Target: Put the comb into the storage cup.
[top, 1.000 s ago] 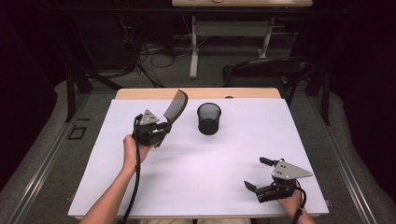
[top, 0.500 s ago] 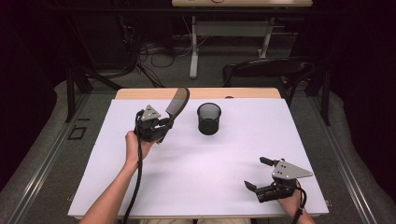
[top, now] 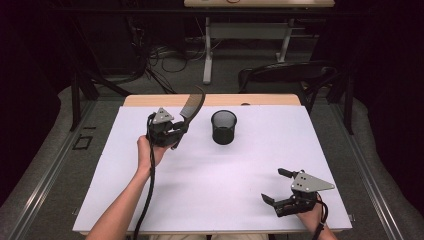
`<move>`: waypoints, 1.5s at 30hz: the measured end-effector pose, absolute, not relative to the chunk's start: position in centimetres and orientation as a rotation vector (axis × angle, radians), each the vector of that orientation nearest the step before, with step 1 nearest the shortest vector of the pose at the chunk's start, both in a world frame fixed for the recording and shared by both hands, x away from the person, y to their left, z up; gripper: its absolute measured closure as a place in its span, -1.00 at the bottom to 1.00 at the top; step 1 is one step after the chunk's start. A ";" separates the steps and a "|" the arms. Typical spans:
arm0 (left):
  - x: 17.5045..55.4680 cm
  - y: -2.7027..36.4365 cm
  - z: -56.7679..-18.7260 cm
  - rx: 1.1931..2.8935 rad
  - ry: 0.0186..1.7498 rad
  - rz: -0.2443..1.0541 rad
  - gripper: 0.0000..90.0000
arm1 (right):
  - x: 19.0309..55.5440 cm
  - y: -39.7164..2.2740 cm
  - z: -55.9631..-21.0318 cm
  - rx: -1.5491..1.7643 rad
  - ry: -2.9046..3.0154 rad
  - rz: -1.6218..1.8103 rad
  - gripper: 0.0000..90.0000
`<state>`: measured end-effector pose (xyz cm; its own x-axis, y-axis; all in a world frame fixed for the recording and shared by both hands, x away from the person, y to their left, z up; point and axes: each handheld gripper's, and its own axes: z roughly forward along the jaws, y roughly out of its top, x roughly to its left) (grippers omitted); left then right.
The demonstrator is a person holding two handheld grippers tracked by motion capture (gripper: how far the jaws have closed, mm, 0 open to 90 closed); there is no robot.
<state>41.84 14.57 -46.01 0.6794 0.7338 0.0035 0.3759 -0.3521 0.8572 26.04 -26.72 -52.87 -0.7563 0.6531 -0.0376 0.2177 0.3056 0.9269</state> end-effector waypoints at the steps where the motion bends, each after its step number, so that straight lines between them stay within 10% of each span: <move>1: 41.9 14.5 -45.9 1.969 0.859 0.487 0.61 | 26.0 -26.8 -52.9 0.774 2.170 1.442 -1.00; 45: 44.2 11.8 -44.1 1.887 0.847 0.482 0.61 | 26.1 -26.8 -52.9 0.779 2.166 1.445 -1.00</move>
<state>44.17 11.82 -44.14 0.6785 0.7339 -0.0315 0.3475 -0.2829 0.8940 26.11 -26.82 -52.90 -0.7546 0.6552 -0.0360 0.2183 0.3023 0.9279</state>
